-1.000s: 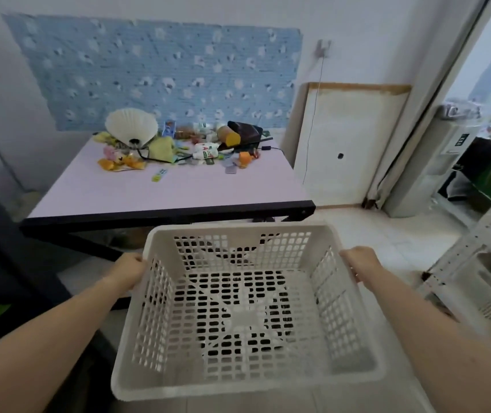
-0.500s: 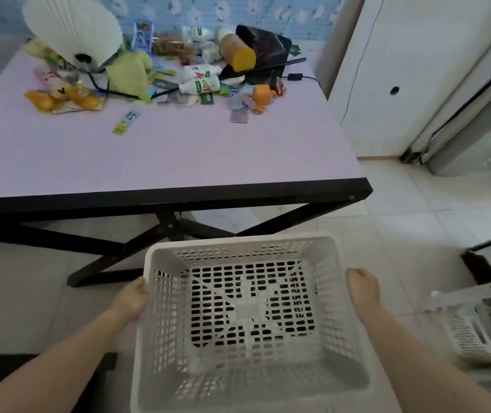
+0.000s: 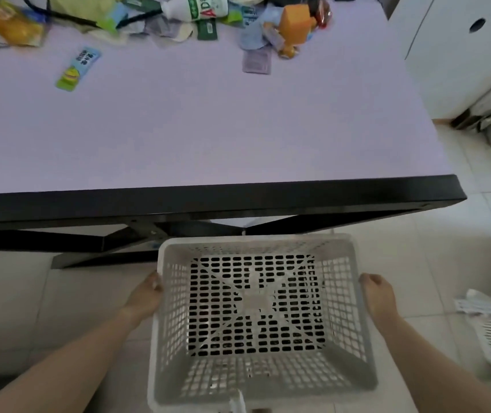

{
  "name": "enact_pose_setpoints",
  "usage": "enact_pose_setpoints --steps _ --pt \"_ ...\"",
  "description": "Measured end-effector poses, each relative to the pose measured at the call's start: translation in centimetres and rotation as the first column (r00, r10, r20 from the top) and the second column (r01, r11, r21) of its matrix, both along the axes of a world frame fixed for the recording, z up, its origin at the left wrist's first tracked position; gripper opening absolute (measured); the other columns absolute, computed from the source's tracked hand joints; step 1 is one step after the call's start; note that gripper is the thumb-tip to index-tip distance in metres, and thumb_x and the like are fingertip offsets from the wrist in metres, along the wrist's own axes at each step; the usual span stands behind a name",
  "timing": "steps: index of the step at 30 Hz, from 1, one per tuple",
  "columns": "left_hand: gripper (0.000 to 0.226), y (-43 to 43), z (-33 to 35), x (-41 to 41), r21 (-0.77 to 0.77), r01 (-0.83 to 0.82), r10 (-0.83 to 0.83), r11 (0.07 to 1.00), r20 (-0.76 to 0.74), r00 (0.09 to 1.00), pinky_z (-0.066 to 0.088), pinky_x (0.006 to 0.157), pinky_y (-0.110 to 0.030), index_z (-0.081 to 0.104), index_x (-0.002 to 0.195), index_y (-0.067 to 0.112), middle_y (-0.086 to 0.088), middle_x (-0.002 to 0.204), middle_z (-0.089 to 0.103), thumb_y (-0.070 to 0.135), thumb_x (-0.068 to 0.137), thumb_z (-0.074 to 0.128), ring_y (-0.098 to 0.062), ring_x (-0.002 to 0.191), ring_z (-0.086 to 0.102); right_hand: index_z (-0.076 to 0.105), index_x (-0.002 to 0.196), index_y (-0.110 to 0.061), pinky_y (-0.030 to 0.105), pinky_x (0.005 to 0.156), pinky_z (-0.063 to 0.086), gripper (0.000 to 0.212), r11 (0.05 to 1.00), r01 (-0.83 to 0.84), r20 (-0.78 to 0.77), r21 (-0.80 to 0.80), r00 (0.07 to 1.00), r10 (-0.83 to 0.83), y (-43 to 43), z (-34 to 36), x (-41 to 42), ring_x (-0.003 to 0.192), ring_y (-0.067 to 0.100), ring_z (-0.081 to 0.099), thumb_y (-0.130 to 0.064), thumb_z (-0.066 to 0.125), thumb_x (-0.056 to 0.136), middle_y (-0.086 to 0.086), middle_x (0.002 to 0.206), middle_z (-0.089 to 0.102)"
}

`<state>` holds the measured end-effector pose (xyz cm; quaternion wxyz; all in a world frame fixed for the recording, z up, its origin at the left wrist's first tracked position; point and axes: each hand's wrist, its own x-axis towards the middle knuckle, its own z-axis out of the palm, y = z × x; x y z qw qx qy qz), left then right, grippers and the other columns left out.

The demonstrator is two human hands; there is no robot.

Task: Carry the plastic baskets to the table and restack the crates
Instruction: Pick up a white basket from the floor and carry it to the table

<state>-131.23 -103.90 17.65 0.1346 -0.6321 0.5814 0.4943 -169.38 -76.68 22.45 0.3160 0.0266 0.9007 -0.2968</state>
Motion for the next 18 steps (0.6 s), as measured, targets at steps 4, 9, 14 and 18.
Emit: enact_pose_setpoints --steps 4,9,14,18 --pt "0.048 0.8 1.5 -2.0 0.070 -0.012 0.012 0.997 -0.011 1.000 0.054 0.085 -0.037 0.042 0.140 0.026 -0.007 0.125 0.060 0.026 0.094 0.052 -0.026 0.103 0.062 0.051 0.132 0.007 0.039 0.096 0.040 0.044 0.999 0.048 -0.012 0.022 0.999 -0.048 -1.2 -1.7 -0.7 0.119 0.037 0.053 -0.019 0.050 0.097 0.022 0.129 0.056" --pt "0.054 1.0 1.7 -2.2 0.050 0.030 -0.031 0.998 0.007 1.000 0.052 0.092 -0.036 0.032 0.148 0.033 -0.008 0.130 0.060 0.032 0.096 0.050 -0.025 0.108 0.062 0.050 0.130 0.003 0.047 0.099 0.044 0.051 0.994 0.031 -0.067 0.101 0.997 -0.025 -2.0 -2.3 -0.5 0.115 0.041 0.053 -0.025 0.058 0.089 0.025 0.132 0.051" --pt "0.048 0.9 1.6 -2.7 -0.011 0.111 -0.109 0.994 0.102 0.989 0.047 0.093 -0.031 0.032 0.149 0.025 -0.012 0.137 0.055 0.024 0.101 0.037 -0.028 0.116 0.057 0.044 0.134 0.003 0.047 0.098 0.041 0.054 0.969 -0.123 -0.017 0.216 0.991 0.130 -2.1 -1.7 -0.6 0.117 0.042 0.046 -0.024 0.058 0.089 0.025 0.134 0.041" --pt "0.053 1.8 2.6 -3.6 -0.099 0.229 -0.201 0.968 0.232 0.952 0.045 0.092 -0.036 0.022 0.152 0.015 -0.024 0.138 0.040 0.015 0.100 0.034 -0.036 0.113 0.053 0.034 0.146 -0.004 0.047 0.110 0.032 0.066 0.907 -0.295 -0.023 0.300 0.948 0.316 -3.0 -0.1 0.2 0.133 0.041 0.034 -0.026 0.058 0.089 0.020 0.150 0.024"
